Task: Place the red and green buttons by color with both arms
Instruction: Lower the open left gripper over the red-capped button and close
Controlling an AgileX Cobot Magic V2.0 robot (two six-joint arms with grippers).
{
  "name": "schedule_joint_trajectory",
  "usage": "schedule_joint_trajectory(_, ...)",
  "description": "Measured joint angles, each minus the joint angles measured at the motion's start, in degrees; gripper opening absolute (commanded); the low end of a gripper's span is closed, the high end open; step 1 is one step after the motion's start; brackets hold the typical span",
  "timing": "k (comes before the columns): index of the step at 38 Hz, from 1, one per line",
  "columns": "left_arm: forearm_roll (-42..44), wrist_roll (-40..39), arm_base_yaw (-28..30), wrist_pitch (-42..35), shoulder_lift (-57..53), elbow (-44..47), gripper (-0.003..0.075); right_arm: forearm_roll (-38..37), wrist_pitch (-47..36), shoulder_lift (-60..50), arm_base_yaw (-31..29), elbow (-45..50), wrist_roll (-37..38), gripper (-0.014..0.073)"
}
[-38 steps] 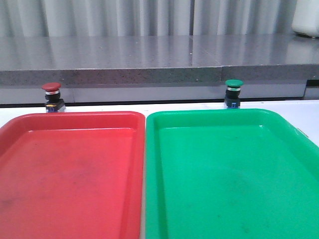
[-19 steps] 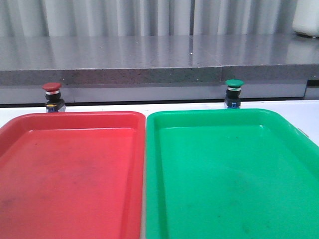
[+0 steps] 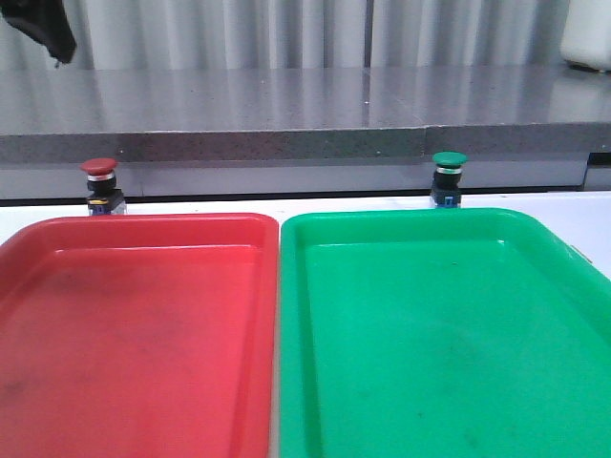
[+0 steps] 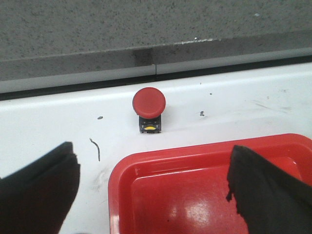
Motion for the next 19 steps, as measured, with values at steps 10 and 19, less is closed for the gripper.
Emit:
schedule_joint_trajectory(10, 0.2, 0.0, 0.0, 7.0, 19.3, -16.2, 0.0585, 0.0, 0.0, 0.0, 0.0, 0.0, 0.0, 0.0561)
schedule_joint_trajectory(19, 1.3, 0.0, 0.0, 7.2, 29.1, -22.9, 0.0585, 0.0, 0.0, 0.0, 0.0, 0.0, 0.0, 0.0561)
